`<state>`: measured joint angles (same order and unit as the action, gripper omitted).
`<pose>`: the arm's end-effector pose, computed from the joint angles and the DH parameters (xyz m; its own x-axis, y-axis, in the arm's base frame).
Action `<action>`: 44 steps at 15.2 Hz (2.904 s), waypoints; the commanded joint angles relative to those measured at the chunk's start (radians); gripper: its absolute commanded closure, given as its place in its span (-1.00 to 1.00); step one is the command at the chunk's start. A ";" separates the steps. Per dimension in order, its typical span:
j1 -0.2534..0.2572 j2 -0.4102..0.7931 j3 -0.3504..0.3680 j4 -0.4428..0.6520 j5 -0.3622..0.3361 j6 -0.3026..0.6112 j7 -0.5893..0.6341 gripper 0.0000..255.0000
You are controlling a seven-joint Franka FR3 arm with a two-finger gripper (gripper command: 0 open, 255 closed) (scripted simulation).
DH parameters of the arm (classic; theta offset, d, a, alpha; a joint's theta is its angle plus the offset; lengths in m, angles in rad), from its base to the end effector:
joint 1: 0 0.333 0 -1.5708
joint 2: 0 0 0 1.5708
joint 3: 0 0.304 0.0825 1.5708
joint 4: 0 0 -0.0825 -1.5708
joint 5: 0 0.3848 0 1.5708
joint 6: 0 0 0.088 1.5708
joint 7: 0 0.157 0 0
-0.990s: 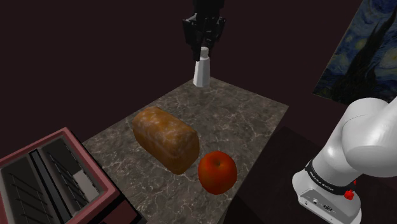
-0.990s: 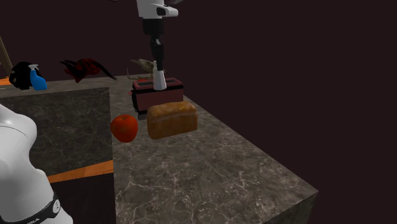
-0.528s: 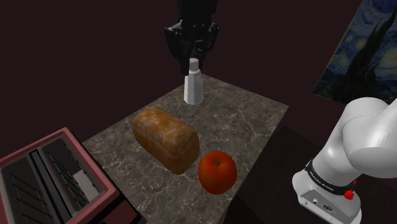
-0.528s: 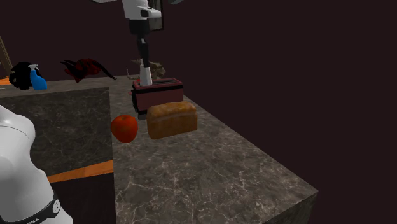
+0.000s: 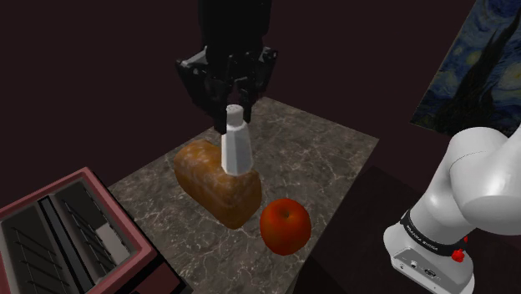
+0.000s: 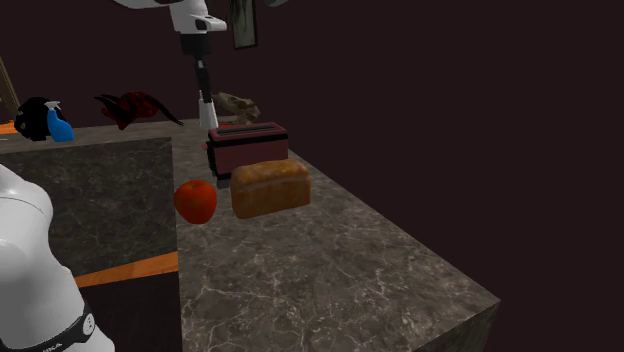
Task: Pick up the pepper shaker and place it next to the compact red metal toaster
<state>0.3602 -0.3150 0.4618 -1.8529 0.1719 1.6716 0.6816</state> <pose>0.2922 0.3884 0.5802 0.9915 0.1161 0.0584 0.1210 -0.9885 -0.0904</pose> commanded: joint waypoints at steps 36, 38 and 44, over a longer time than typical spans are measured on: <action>0.119 0.278 0.309 -0.048 -0.159 0.310 0.447 1.00; 0.120 0.283 0.310 -0.071 -0.163 0.337 0.450 1.00; 0.123 0.304 0.314 -0.135 -0.181 0.415 0.463 1.00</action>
<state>0.4823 -0.0168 0.7749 -1.9790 -0.0038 2.0739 1.1418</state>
